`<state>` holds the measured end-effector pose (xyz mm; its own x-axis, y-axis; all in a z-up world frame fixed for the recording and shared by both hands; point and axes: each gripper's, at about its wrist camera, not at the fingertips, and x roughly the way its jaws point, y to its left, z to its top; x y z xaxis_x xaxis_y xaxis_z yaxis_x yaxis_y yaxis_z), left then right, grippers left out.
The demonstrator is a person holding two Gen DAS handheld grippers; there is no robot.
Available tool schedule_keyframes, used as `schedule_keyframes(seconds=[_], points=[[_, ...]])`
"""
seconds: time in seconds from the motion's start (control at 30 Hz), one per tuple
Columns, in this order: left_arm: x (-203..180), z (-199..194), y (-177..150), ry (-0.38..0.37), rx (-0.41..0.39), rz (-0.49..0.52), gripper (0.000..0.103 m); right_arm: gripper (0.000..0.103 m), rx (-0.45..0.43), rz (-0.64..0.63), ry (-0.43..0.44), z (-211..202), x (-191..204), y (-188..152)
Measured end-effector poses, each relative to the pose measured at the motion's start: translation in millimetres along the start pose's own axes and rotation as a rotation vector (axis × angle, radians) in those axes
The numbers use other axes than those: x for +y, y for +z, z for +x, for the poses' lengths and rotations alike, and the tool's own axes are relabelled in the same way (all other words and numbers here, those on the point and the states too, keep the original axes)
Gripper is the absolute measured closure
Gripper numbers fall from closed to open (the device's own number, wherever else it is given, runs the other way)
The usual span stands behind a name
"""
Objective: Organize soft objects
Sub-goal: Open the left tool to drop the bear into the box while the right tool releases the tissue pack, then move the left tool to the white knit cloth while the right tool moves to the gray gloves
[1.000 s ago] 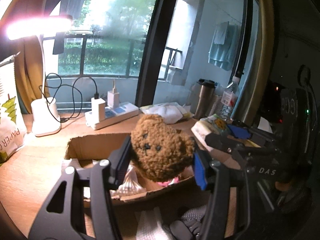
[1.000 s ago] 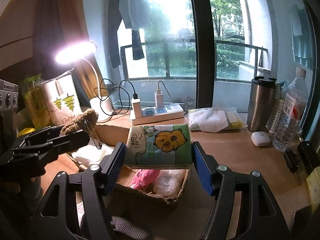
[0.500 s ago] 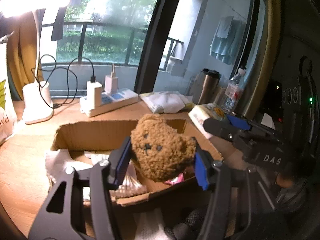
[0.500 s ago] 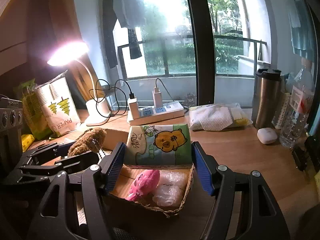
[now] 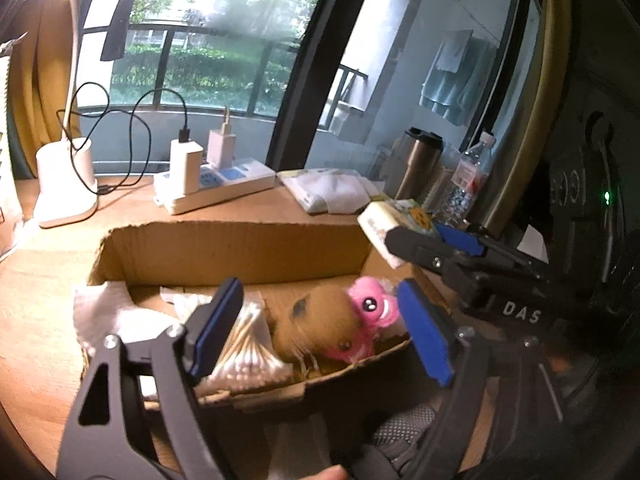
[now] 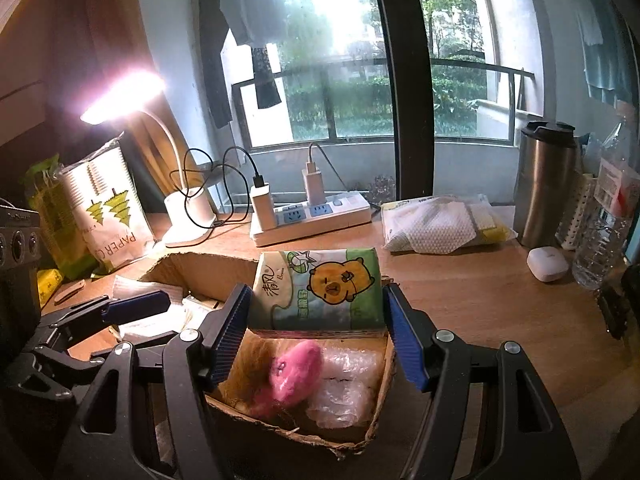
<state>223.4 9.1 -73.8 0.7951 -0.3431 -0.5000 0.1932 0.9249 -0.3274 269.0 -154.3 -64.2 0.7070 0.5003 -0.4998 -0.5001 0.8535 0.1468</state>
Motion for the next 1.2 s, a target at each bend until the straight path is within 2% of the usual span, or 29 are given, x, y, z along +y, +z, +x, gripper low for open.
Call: schedule_keyframes(seconds=[0.2,0.47,1.2], points=[[1.3,-5.4,0.0,0.008,-0.016,-0.009,0.021,0.033,0.003,0.002,-0.013,2.2,-0.7,-0.3],[3.4,-16.3,0.2,0.023,-0.042,-0.015,0.021,0.033,-0.028,-0.001,-0.019,-12.8,1.5,2.4],[-6.6,-47.7,-6.9,0.064,-0.091,0.018,0.021,0.033,-0.043,-0.016,-0.019,-50.9,18.4,-10.3]])
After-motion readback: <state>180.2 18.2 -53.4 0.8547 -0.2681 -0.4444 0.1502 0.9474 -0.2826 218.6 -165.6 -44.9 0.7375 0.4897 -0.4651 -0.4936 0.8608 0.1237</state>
